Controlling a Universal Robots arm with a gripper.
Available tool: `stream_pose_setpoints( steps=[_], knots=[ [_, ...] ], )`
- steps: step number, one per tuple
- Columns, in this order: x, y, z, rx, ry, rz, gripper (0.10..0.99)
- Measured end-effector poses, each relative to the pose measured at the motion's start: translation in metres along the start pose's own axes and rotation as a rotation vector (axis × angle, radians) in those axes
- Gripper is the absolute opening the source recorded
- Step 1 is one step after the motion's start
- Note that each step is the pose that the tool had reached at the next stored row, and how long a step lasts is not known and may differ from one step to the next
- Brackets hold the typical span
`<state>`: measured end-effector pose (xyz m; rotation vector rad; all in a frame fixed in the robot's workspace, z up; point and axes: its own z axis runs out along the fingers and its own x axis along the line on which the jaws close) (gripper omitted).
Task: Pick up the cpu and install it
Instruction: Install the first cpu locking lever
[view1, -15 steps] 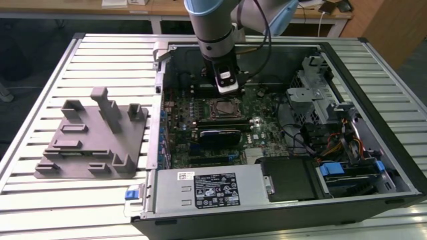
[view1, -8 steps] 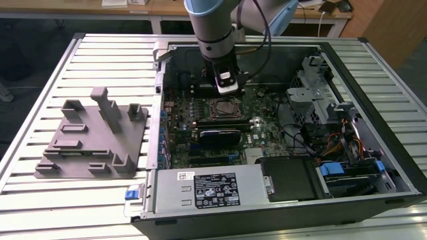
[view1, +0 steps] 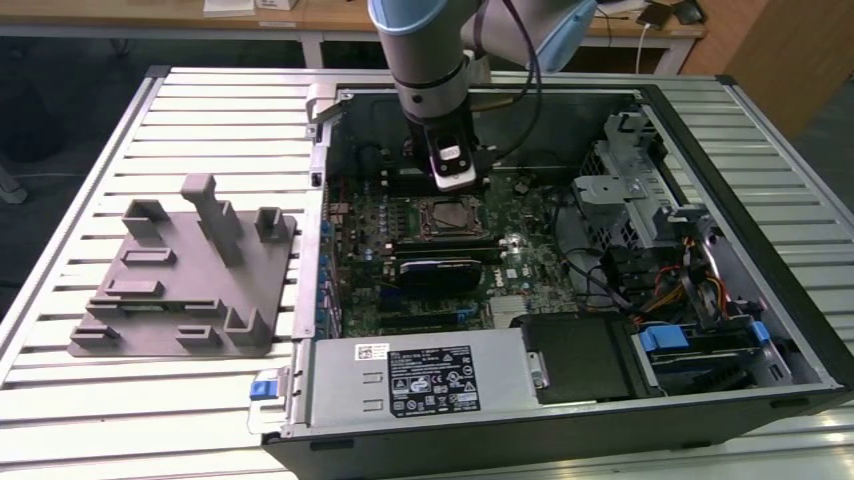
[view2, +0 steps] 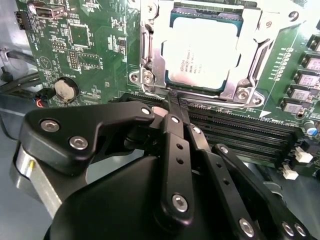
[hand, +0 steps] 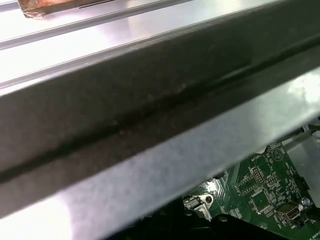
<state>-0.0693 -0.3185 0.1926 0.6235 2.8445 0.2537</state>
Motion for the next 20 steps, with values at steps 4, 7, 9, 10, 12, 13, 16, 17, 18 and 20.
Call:
stream_pose_setpoints(
  steps=[4,7,9,10,12,13,16,17,18,20],
  knots=[
    [0.0001,-0.0004,0.0012,0.002,-0.0012,0.001,0.106],
    [0.0001,-0.0009,0.0016,0.002,-0.0013,0.001,0.106],
    [-0.0002,-0.0016,0.0018,0.001,-0.0004,0.001,0.106],
    [-0.0002,-0.0017,0.0019,-0.001,0.0001,0.001,0.106],
    [-0.0002,-0.0016,0.0019,-0.002,0.0005,0.002,0.106],
    [-0.0003,-0.0017,0.0019,-0.004,0.0015,0.002,0.106],
    [-0.0003,-0.0018,0.0018,-0.013,0.0057,0.005,0.106],
    [-0.0003,-0.0018,0.0019,-0.014,0.0058,0.005,0.106],
    [-0.0003,-0.0017,0.0019,-0.014,0.0059,0.005,0.106],
    [-0.0004,-0.0016,0.0012,-0.014,0.0059,0.005,0.106]
  ],
)
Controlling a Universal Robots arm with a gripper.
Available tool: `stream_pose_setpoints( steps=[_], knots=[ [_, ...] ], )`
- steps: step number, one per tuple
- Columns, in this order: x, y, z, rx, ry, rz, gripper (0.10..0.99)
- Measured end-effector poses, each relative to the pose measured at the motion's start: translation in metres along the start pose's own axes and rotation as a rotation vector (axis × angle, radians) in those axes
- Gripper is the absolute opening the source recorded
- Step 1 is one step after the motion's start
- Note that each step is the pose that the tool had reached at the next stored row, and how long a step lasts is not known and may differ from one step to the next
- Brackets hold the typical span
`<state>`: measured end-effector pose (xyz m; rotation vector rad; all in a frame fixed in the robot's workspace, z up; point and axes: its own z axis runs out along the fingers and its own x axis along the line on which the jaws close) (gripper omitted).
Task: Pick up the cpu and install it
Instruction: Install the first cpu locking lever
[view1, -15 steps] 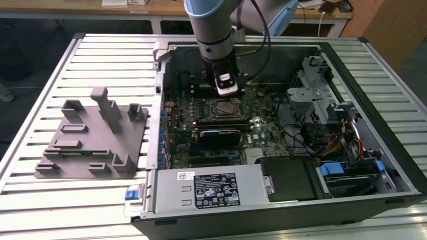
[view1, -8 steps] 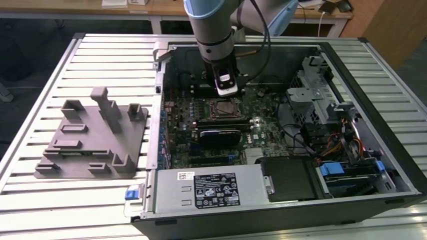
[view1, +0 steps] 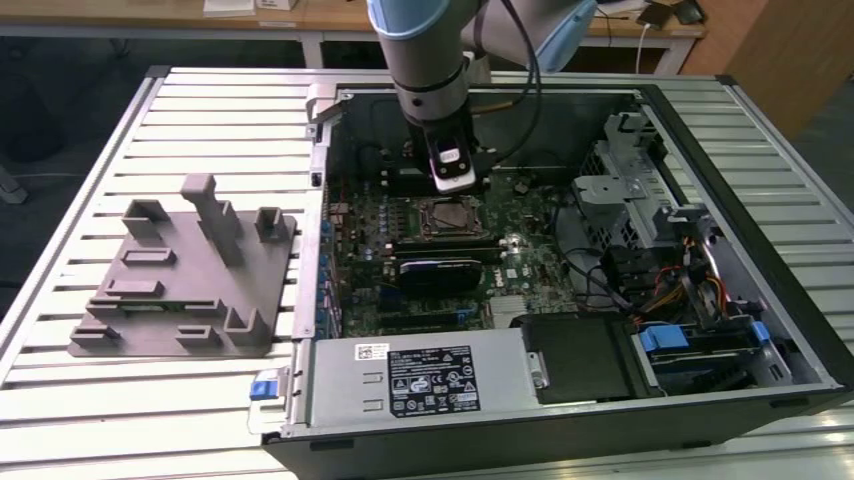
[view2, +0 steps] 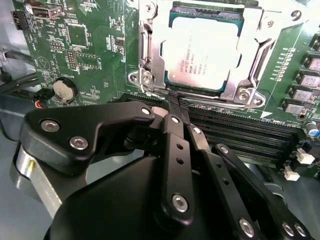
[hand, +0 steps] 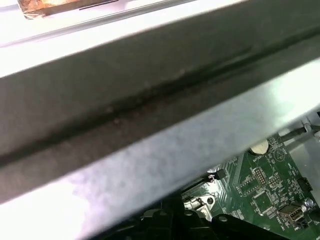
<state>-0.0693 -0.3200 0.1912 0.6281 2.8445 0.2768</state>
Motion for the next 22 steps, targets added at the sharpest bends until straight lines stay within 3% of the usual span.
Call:
stream_pose_setpoints(
  steps=[14,21,22],
  knots=[
    [-0.0041,0.0055,-0.0235,0.0,0.0,0.0,0.106],
    [-0.0044,0.0059,-0.025,0.001,0.0001,0.0,0.106],
    [-0.0046,0.006,-0.0249,0.005,0.0024,0.0,0.106]
  ],
)
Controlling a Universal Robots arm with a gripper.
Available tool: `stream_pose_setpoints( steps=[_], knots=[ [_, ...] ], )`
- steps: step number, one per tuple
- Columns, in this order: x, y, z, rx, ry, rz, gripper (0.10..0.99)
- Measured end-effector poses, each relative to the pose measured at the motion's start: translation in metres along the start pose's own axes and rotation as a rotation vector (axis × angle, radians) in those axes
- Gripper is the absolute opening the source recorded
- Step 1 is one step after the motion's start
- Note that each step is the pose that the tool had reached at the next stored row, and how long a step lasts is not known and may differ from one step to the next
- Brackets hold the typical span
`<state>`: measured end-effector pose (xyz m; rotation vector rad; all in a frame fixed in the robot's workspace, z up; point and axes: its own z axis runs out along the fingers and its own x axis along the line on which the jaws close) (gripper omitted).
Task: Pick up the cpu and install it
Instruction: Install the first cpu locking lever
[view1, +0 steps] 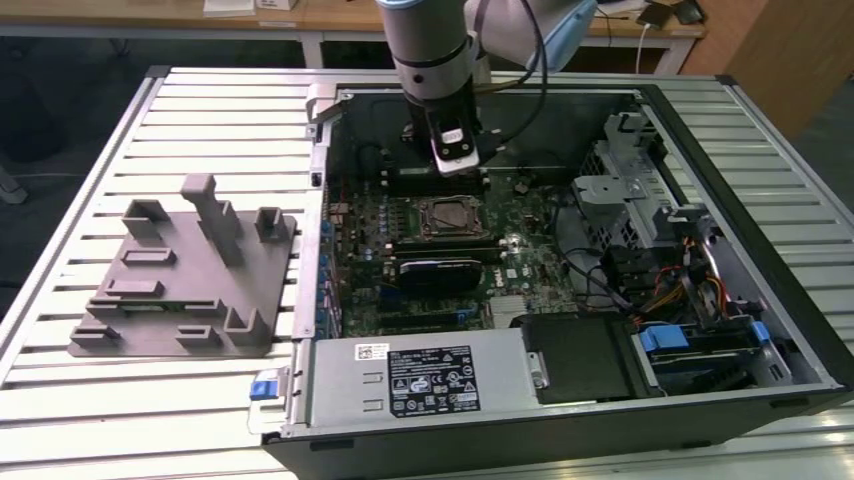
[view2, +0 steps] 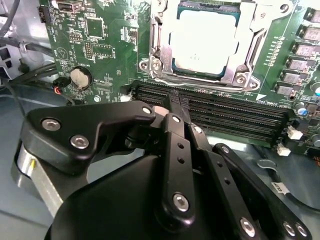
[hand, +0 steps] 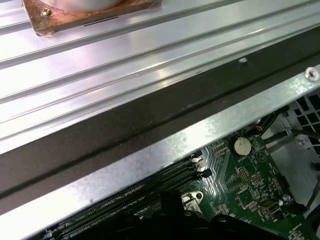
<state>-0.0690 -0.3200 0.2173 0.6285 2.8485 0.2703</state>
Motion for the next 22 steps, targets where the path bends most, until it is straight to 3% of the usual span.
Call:
stream_pose_setpoints(
  steps=[2,7,11,13,15,22],
  knots=[
    [-0.0011,0.0005,0.0004,0.019,0.0103,-0.001,0.106],
    [-0.005,0.0021,0.0015,0.081,0.039,-0.005,0.106],
    [-0.0096,0.0025,0.0024,0.129,0.0695,-0.006,0.106],
    [-0.0118,0.0016,0.0025,0.149,0.0832,-0.007,0.106],
    [-0.0135,-0.0015,0.0021,0.157,0.0879,-0.007,0.106],
    [-0.021,-0.017,0.0001,0.167,0.0902,-0.008,0.106]
  ],
)
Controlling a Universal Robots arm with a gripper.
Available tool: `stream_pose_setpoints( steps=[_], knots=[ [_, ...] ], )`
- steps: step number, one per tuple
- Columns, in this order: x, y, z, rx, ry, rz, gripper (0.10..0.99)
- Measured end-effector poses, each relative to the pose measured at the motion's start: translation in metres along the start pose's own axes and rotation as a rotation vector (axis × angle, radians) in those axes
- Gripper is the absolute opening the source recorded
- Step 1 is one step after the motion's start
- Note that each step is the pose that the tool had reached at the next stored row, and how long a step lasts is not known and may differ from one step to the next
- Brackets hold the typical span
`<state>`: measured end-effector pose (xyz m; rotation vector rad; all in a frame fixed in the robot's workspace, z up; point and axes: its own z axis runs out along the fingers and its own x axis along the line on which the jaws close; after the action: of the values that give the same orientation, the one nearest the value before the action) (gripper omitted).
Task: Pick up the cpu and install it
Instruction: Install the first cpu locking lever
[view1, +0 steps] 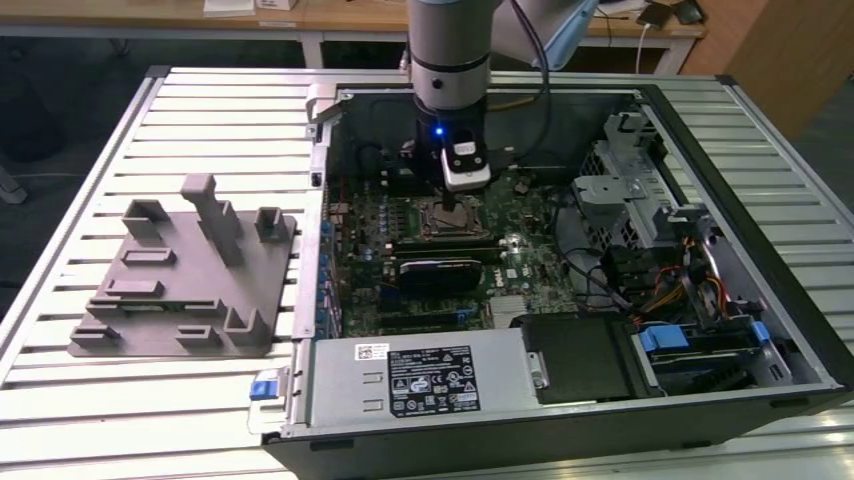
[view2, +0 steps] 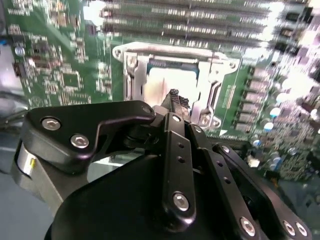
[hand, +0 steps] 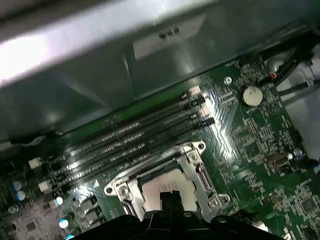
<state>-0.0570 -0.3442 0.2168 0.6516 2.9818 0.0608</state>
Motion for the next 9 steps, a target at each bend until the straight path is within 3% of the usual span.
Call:
stream_pose_setpoints(
  steps=[4,9],
  knots=[
    [-0.0031,-0.0065,0.0001,0.009,0.0024,-0.001,0.106],
    [-0.0032,-0.0069,0.0001,0.011,0.0026,-0.001,0.106]
  ],
)
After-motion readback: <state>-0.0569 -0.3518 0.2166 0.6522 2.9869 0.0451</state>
